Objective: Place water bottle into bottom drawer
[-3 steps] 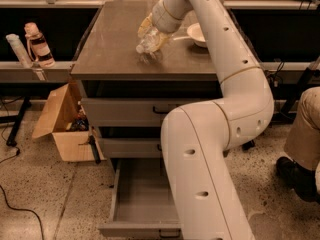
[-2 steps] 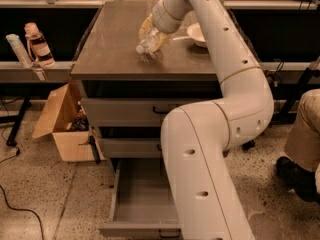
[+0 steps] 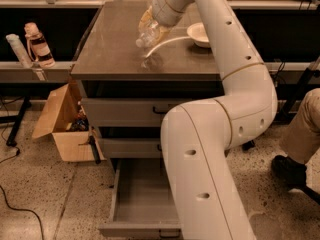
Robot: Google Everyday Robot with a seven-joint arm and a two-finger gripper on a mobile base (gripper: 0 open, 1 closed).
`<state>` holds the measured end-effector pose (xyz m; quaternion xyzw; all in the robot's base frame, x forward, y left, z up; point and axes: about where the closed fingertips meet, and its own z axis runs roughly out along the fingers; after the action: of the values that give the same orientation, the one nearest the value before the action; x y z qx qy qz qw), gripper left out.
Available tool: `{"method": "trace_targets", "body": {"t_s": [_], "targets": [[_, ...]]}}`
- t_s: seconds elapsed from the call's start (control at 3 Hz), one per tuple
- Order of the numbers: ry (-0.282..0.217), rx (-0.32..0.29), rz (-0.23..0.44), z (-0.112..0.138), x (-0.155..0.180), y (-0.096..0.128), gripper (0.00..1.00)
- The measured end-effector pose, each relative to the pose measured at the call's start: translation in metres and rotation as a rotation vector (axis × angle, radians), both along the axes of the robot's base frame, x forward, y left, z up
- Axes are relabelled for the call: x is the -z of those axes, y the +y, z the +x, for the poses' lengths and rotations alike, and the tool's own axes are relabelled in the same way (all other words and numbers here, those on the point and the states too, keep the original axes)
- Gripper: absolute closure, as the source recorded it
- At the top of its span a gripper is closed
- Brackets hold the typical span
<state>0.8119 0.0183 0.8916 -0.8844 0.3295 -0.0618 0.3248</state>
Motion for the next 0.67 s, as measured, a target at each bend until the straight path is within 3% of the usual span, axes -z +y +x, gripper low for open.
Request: {"method": "trace_targets", "body": {"t_s": [0.33,0.67], "targets": [[-0.053,-0.017,-0.016,-0.01,-0.036,0.003,1.0],[-0.075,-0.035,-0.018,-0.017,-0.052,0.004,1.0]]}}
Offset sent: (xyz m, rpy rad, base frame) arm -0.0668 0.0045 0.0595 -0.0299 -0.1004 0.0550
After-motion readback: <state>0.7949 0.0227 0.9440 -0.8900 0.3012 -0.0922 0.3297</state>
